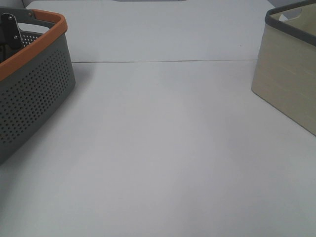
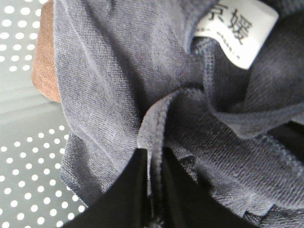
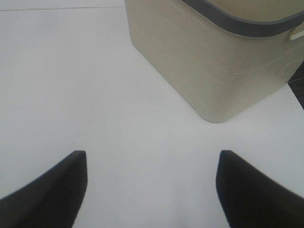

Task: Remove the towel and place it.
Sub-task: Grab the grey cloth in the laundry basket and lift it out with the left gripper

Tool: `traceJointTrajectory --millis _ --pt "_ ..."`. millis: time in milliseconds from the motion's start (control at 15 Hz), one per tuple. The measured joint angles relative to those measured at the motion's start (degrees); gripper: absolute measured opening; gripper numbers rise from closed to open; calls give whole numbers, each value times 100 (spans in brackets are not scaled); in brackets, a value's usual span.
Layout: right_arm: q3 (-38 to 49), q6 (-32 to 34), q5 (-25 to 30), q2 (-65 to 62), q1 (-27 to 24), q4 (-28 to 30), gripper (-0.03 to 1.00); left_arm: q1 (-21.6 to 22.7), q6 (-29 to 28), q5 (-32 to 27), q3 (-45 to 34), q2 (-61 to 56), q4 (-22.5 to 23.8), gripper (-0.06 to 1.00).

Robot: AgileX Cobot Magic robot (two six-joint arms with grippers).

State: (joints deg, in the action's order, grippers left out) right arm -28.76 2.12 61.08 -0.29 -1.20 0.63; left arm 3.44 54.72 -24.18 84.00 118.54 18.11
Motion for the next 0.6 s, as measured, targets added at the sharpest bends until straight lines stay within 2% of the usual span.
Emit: traceJointTrajectory --millis 133,600 --pt "0 0 0 0 0 0 67 0 -23 0 0 0 -52 0" --pt "0 0 0 0 0 0 67 0 -57 -149 0 -57 -212 0"
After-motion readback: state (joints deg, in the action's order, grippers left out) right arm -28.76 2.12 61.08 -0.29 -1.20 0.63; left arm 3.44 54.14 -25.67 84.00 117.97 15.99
